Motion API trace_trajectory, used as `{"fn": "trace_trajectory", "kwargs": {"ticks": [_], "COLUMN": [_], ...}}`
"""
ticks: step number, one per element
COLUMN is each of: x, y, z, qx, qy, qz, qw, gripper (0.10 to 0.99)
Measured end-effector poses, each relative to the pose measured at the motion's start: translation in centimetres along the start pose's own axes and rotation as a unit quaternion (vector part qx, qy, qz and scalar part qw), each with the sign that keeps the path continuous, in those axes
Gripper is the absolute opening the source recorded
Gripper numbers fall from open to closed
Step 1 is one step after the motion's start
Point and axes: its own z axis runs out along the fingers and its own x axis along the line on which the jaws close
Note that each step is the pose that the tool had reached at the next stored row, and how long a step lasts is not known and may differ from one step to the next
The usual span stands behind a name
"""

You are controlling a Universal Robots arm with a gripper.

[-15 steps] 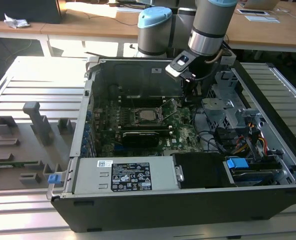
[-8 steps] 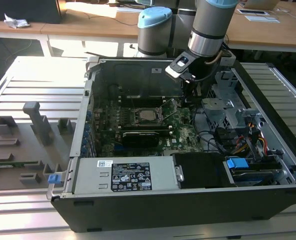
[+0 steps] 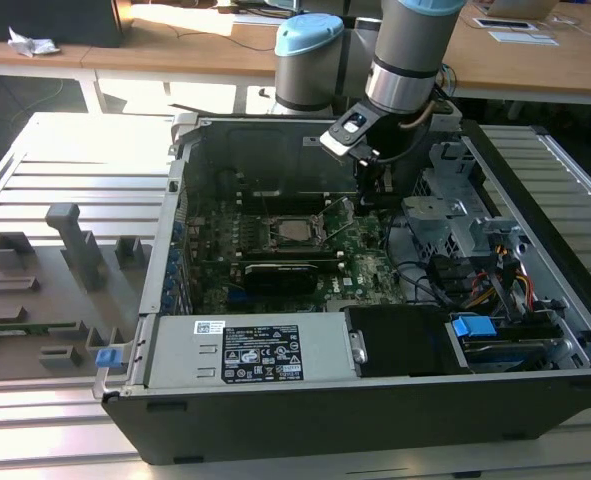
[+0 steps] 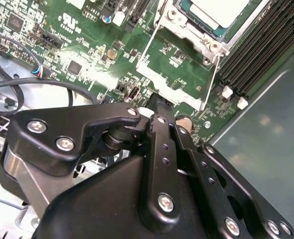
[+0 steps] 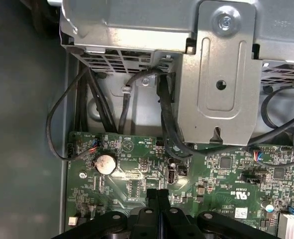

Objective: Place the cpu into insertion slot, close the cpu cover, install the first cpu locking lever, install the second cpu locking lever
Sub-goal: 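Close the cpu cover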

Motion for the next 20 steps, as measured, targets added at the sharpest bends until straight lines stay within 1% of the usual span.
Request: {"fn": "trace_trajectory", "kwargs": {"ticks": [2,8,12,16,20], "x": [0.01,0.07,0.09,0.13,0.16], "y": [-0.10,-0.94,-1.30,-1.92,-2.32], "z": [0.00,0.04,0.06,0.09,0.10], "qx": [0.0000,0.0000,0.0000,0.0000,0.0000], "qy": [0.0000,0.0000,0.0000,0.0000,0.0000], "qz": [0.000,0.000,0.000,0.000,0.000], "qw": [1.0000,1.0000,1.0000,1.0000,1.0000], "gripper": [0.106,0.106,0.106,0.106,0.106]}}
